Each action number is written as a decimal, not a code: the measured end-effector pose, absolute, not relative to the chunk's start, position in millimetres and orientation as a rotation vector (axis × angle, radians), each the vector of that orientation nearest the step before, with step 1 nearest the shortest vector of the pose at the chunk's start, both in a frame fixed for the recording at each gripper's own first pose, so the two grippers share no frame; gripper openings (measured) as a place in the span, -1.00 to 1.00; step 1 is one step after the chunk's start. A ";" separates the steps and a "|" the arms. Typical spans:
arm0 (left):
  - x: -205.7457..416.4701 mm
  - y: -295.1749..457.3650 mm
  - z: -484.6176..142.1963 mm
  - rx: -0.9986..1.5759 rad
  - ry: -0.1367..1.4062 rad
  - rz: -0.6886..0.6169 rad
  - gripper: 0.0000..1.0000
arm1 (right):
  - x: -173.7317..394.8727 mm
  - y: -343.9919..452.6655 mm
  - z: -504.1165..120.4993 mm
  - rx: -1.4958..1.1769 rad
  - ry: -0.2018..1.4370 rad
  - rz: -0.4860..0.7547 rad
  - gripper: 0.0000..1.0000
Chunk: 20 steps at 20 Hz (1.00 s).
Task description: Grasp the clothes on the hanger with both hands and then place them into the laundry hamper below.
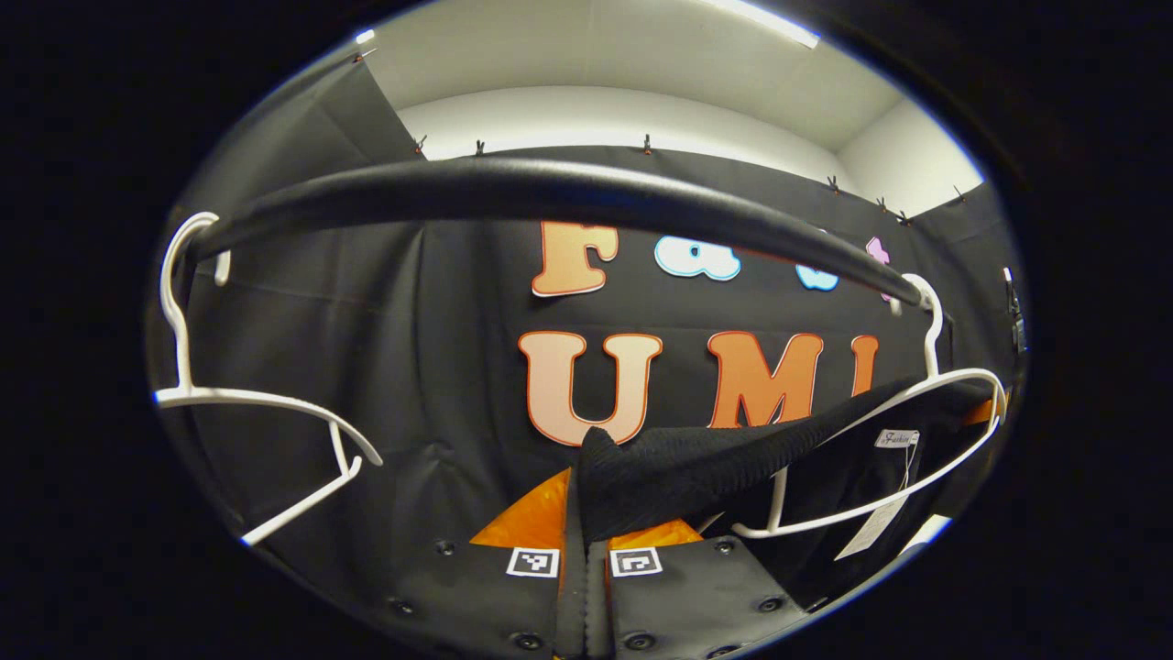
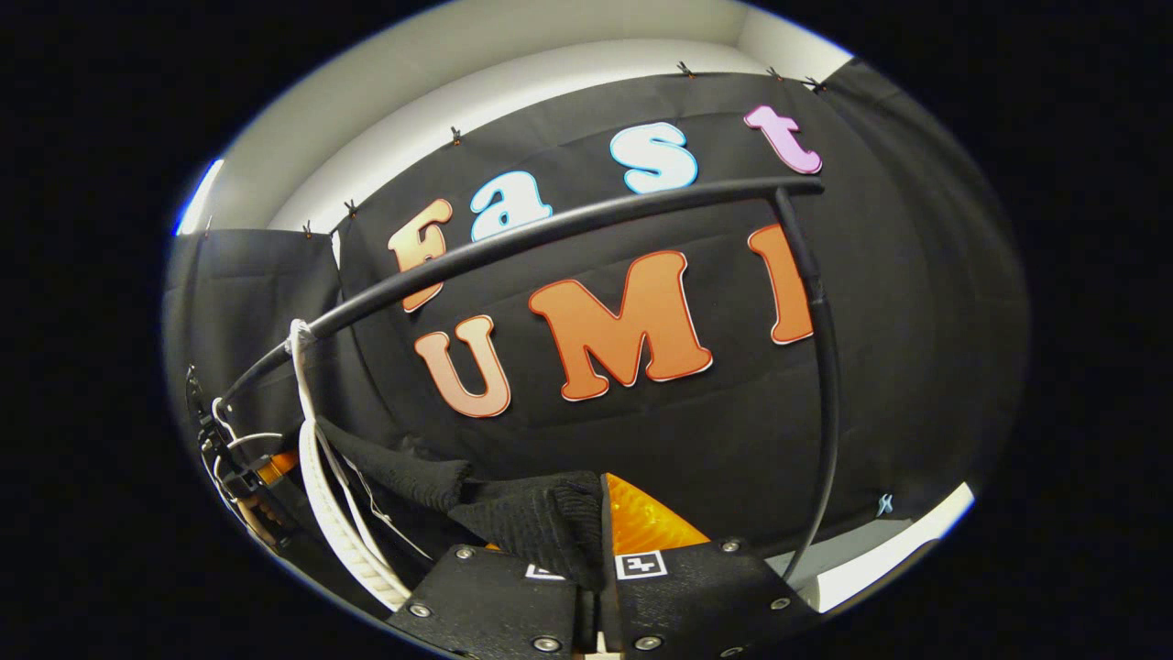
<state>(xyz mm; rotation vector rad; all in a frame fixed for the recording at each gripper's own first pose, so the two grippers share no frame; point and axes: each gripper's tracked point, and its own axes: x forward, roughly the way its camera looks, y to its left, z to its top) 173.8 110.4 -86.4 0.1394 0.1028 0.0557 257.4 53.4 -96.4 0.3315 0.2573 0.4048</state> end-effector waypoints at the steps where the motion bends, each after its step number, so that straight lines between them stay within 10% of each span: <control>1: 171.0 111.2 -93.4 0.135 0.115 0.057 -0.87 | 263.9 56.0 -101.5 0.356 0.268 0.418 -0.84; 20: 139.6 102.3 -143.6 0.122 0.217 0.054 -0.87 | 243.4 68.6 -161.3 0.518 0.310 0.513 -0.81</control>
